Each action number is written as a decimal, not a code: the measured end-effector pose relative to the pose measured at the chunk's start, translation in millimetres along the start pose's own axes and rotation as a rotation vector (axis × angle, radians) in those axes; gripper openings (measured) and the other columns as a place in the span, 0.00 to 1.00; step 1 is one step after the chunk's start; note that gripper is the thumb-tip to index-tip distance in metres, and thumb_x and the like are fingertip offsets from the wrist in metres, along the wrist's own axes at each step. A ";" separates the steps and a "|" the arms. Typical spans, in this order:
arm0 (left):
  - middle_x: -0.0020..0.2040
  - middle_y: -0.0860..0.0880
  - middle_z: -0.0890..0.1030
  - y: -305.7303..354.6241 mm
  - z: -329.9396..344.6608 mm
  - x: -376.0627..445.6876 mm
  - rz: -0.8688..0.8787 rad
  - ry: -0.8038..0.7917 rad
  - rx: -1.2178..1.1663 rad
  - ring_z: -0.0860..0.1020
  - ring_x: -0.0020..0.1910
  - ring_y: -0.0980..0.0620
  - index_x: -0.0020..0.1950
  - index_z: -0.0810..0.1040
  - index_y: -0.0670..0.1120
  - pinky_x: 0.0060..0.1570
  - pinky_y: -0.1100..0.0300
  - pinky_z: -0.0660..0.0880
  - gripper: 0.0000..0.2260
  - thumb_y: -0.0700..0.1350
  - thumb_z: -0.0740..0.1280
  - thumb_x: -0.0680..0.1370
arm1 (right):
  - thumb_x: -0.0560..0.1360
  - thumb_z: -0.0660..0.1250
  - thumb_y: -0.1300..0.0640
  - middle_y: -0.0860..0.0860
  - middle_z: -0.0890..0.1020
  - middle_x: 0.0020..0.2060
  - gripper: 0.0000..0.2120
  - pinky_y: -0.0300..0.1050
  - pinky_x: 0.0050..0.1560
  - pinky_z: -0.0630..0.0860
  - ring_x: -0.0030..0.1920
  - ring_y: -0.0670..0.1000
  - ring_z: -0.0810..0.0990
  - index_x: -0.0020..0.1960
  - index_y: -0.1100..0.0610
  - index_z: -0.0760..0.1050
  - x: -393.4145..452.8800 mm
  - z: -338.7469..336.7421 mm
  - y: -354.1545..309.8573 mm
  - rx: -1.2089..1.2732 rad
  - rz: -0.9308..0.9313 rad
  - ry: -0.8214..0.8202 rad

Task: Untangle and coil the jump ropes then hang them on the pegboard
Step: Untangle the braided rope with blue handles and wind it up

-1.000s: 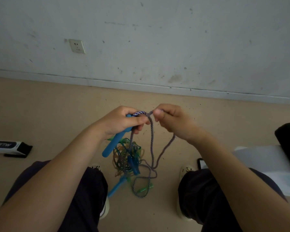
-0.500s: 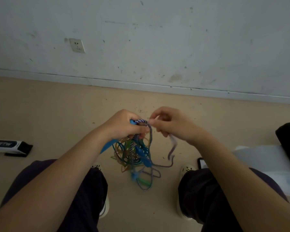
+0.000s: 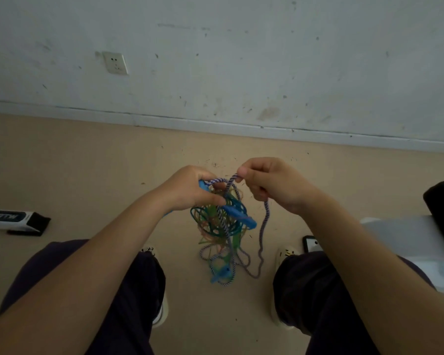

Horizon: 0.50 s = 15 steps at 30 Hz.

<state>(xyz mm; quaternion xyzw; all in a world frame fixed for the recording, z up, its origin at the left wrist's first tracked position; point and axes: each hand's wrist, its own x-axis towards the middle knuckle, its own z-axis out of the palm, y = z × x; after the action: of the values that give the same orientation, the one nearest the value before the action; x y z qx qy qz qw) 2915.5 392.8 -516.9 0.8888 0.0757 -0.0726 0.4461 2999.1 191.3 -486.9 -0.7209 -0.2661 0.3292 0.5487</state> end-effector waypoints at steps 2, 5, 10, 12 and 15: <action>0.43 0.58 0.75 0.7 3.1 0.7 0.030 -0.006 0.150 0.73 0.41 0.60 0.50 0.84 0.55 0.36 0.64 0.66 0.12 0.50 0.80 0.69 | 0.81 0.62 0.61 0.51 0.71 0.29 0.07 0.40 0.32 0.66 0.28 0.48 0.68 0.47 0.63 0.76 -0.4 2.3 0.1 0.045 -0.021 -0.023; 0.45 0.61 0.78 -1.0 0.7 0.5 -0.006 0.016 0.089 0.75 0.44 0.62 0.51 0.84 0.58 0.38 0.67 0.70 0.12 0.49 0.80 0.70 | 0.82 0.60 0.62 0.52 0.67 0.30 0.08 0.38 0.30 0.63 0.28 0.47 0.63 0.46 0.63 0.74 0.0 -1.8 -2.2 0.133 -0.017 -0.018; 0.36 0.65 0.82 -3.9 -5.5 1.2 -0.014 0.037 -0.095 0.78 0.36 0.69 0.49 0.85 0.56 0.34 0.76 0.69 0.10 0.45 0.80 0.70 | 0.81 0.62 0.60 0.48 0.63 0.26 0.09 0.38 0.26 0.56 0.27 0.46 0.58 0.42 0.61 0.74 -3.3 -16.0 -6.6 0.171 0.005 0.071; 0.36 0.62 0.81 -3.3 -5.7 1.9 -0.023 0.050 -0.078 0.77 0.35 0.68 0.50 0.85 0.54 0.32 0.76 0.68 0.10 0.47 0.79 0.71 | 0.78 0.67 0.58 0.49 0.63 0.26 0.09 0.38 0.26 0.56 0.26 0.46 0.57 0.40 0.59 0.74 -4.5 -17.2 -7.9 0.173 0.002 0.095; 0.40 0.56 0.80 -1.8 -3.9 1.2 -0.085 0.055 0.026 0.76 0.36 0.60 0.46 0.84 0.52 0.30 0.71 0.67 0.08 0.52 0.79 0.71 | 0.72 0.69 0.54 0.49 0.61 0.25 0.10 0.38 0.25 0.55 0.25 0.46 0.57 0.40 0.59 0.73 -5.0 -15.2 -9.0 0.211 -0.006 0.104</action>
<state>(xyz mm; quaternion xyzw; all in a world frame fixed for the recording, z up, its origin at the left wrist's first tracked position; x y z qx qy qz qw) 2916.5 397.0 -516.3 0.8923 0.1247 -0.0679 0.4286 3007.4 180.6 -474.5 -0.6745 -0.2034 0.3160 0.6355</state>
